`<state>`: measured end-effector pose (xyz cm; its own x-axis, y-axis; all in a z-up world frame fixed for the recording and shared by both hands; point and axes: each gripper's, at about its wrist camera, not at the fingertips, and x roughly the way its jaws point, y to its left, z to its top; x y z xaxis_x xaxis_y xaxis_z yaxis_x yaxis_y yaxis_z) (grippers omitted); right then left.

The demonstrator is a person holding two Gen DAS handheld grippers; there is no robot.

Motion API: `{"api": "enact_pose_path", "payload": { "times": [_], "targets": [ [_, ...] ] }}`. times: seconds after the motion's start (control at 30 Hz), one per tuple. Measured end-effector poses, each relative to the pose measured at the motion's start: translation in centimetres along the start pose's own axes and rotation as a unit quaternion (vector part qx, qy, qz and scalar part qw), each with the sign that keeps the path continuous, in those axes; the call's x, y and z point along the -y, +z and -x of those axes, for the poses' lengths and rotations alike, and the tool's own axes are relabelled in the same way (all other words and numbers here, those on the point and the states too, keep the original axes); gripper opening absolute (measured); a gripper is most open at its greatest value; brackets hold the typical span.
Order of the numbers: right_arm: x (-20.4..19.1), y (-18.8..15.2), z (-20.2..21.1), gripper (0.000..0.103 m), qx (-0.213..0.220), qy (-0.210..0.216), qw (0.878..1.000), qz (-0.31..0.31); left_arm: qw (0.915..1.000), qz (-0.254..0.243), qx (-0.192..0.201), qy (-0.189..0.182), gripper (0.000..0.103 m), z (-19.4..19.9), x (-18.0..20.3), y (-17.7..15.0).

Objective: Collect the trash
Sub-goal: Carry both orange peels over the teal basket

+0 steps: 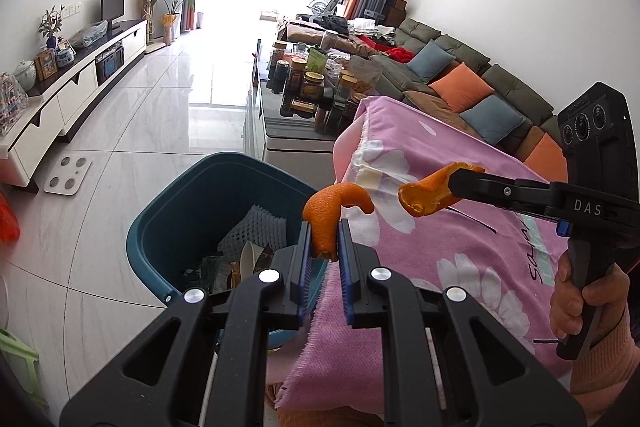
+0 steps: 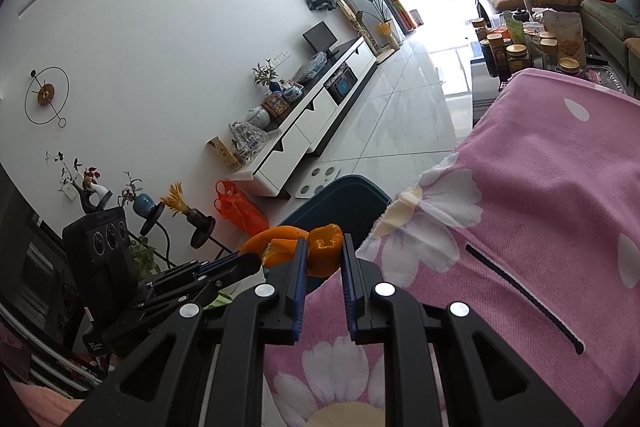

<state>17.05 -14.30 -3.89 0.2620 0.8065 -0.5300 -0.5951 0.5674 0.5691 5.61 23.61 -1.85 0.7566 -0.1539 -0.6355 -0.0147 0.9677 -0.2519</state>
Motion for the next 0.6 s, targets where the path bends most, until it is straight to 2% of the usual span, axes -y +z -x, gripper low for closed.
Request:
{"api": "enact_pose_path", "payload": {
  "times": [0.6],
  "targets": [
    [-0.7, 0.4, -1.6, 0.015, -0.012, -0.001, 1.000, 0.005, 0.9999, 0.010, -0.007, 0.008, 0.013, -0.7, -0.6, -0.1]
  ]
}}
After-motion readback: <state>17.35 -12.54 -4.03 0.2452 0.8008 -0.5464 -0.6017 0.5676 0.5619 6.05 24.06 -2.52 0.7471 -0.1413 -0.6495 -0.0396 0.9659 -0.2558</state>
